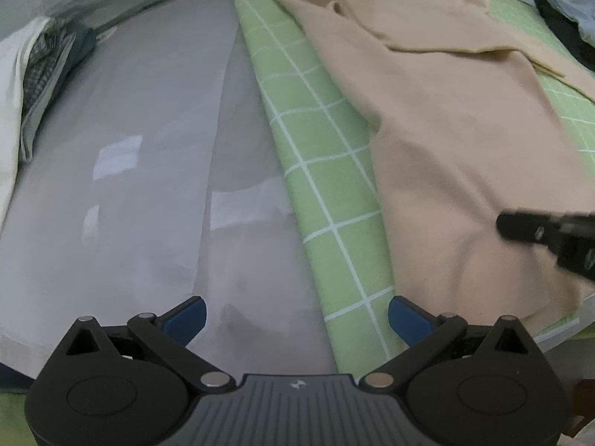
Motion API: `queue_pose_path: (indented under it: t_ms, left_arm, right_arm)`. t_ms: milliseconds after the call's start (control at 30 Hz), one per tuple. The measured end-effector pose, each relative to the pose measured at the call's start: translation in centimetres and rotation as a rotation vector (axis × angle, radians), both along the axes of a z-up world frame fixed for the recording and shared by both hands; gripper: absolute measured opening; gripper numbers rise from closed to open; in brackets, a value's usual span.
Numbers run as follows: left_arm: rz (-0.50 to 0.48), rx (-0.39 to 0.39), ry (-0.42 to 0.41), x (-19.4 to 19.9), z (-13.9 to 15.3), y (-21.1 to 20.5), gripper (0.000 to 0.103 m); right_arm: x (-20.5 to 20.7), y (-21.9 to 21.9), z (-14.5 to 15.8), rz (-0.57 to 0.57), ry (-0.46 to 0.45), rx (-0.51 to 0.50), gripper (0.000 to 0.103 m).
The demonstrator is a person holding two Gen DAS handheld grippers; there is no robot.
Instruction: Fold clothes
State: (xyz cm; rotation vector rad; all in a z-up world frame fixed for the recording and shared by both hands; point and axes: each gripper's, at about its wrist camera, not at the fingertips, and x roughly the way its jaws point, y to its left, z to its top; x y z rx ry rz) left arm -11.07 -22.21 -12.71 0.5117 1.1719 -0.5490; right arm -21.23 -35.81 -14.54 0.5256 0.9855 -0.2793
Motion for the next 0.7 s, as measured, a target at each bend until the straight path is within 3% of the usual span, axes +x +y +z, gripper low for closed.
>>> queue_pose_path:
  t_ms: [100, 133, 167, 200, 333, 433, 700]
  left_arm:
    - [0.012, 0.003, 0.006, 0.4, -0.1, 0.0, 0.103]
    - [0.017, 0.001, 0.004, 0.5, 0.0, -0.2, 0.103]
    - [0.024, -0.005, -0.001, 0.7, 0.3, -0.4, 0.103]
    - [0.03, -0.011, -0.005, 0.9, 0.5, -0.7, 0.103]
    - [0.056, -0.034, -0.018, 1.8, 1.3, -1.8, 0.103]
    - [0.079, -0.056, -0.023, 2.7, 1.8, -2.9, 0.103]
    - [0.14, -0.147, -0.055, 6.8, 3.8, -6.8, 0.102]
  right_arm:
    - [-0.3, -1.0, -0.3, -0.025, 0.007, 0.054, 0.009]
    - [-0.5, -1.5, -0.2, -0.036, 0.006, 0.063, 0.022]
    - [-0.7, -2.0, 0.0, -0.058, 0.002, 0.062, 0.043]
    - [-1.0, -2.4, 0.2, -0.08, -0.002, 0.061, 0.05]
    - [-2.1, -5.4, 0.6, -0.188, -0.021, 0.062, 0.057]
    - [-2.7, -7.9, 1.0, -0.265, -0.036, 0.059, 0.076]
    - [-2.3, -14.9, 1.5, -0.386, -0.064, -0.002, 0.084]
